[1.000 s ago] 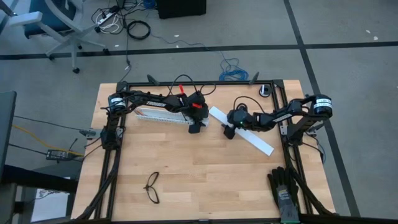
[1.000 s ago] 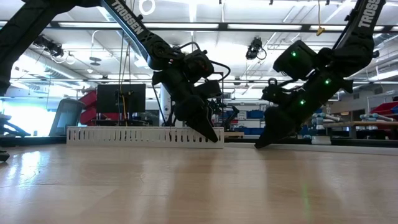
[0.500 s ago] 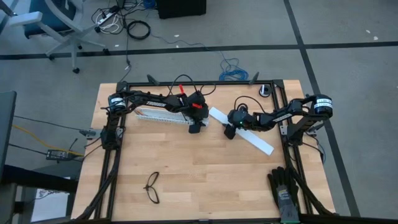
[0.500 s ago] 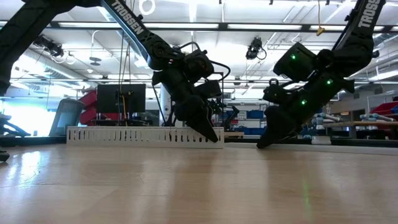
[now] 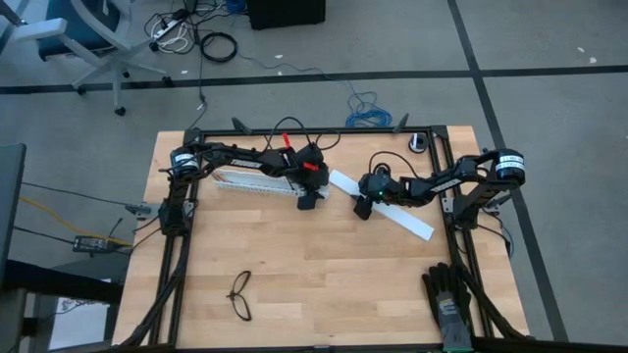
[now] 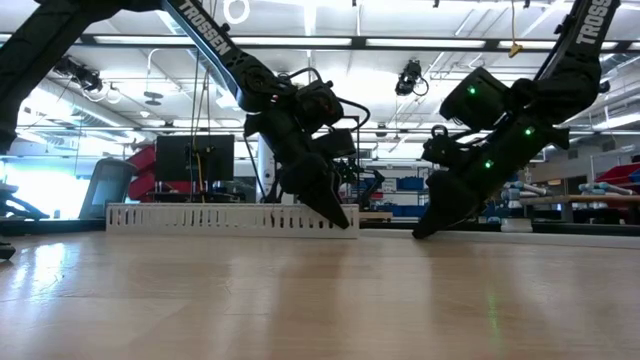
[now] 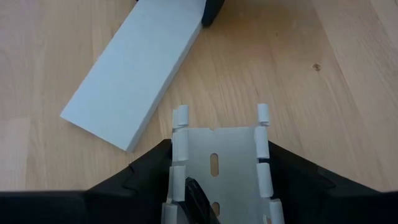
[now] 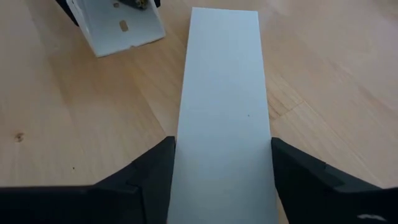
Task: Ziptie cables
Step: Close the white cable duct lid
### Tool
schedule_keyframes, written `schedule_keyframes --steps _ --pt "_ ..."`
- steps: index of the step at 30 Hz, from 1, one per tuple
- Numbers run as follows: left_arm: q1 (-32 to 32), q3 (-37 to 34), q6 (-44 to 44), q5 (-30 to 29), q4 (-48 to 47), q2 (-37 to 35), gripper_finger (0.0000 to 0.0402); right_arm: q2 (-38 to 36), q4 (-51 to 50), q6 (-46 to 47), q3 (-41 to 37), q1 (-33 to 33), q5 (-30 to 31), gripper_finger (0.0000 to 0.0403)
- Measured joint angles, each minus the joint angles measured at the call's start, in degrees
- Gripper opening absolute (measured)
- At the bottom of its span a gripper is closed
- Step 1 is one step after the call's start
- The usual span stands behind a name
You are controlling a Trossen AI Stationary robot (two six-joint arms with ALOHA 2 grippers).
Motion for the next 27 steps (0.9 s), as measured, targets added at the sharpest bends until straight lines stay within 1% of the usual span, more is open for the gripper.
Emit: schedule_keyframes --steps 6,10,15,21,27 --pt "0.01 0.07 0.06 0.00 -1.39 -0.10 0.0235 -1.07 0.55 -0.02 -0.02 0.00 0.20 0.0223" --pt "0.11 0.07 0.09 -0.14 -2.48 -0.13 0.0235 -3.08 -0.15 -0.07 -0.15 -0.02 0.28 0.0228" --pt "0.25 0.09 0.09 -0.18 -3.29 -0.17 0.0235 -6.58 -0.40 -0.07 -0.13 0.44 0.01 0.0225" --pt "0.25 0.08 0.07 -0.10 -3.91 -0.17 0.0235 -10.64 -1.66 -0.03 -0.09 2.29 -3.31 0.0229" --pt "0.34 0.01 0.06 2.40 -4.10 -0.12 0.0235 -10.95 -3.48 -2.34 -0.04 4.29 -7.02 0.0228"
